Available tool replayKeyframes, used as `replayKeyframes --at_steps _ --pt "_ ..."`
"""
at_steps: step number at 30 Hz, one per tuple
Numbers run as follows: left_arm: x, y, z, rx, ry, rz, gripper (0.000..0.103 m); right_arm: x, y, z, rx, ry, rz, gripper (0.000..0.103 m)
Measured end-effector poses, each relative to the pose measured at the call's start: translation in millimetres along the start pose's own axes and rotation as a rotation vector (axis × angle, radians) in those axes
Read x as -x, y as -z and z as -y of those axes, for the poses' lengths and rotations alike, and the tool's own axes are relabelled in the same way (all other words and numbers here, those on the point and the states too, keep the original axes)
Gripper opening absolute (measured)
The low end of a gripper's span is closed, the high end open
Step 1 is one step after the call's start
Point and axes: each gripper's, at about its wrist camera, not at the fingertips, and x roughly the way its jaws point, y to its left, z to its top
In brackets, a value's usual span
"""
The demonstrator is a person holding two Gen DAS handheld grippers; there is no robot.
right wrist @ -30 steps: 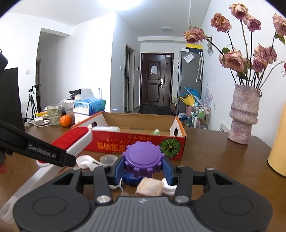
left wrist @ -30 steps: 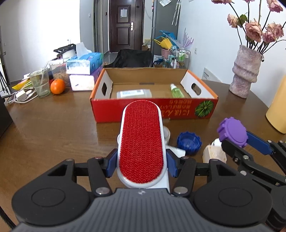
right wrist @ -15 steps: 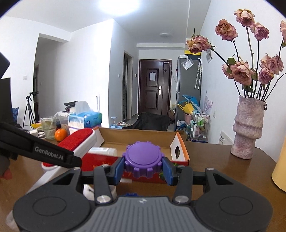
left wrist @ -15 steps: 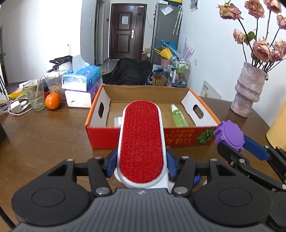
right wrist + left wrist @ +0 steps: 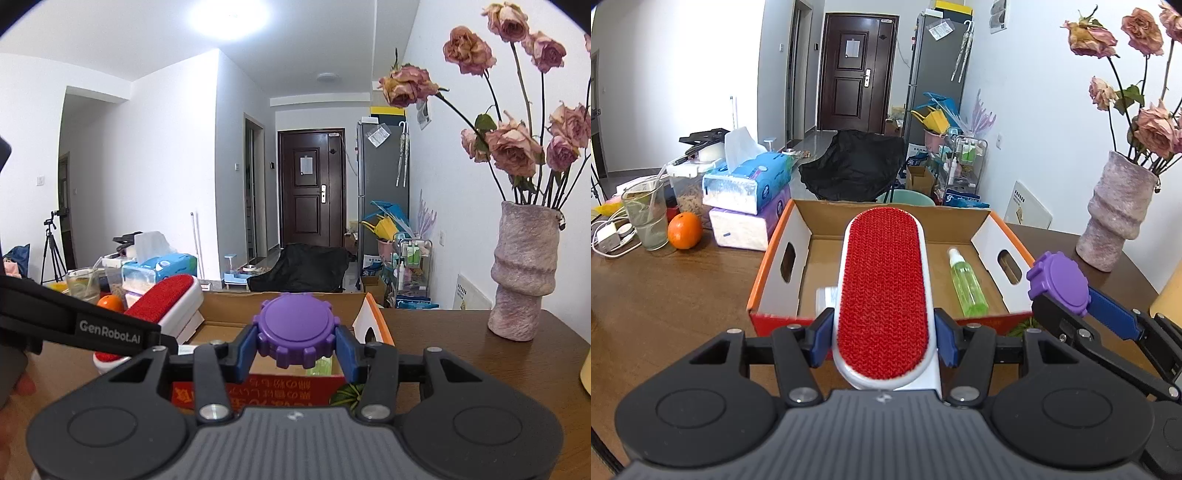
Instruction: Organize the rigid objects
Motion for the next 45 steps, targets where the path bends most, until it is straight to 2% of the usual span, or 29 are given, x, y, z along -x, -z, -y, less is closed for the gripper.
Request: replayKeyframes --at_steps 18,32,45 --pt "-50.9 -38.7 -7.7 0.015 -0.035 0.007 0.057 -62.7 -16.4 1.2 0.013 -0.014 -0.005 0.045" --pt "-87.9 -56.8 -11.8 0.006 -0.069 -0.001 0.057 -101.0 -22.6 6.0 0.046 -0.003 -0.020 0.045" --pt "-120.9 -68.4 -27.2 0.017 -0.130 -0.028 0.057 -129.5 -23.1 5.9 0.078 0.002 -0.050 0.045"
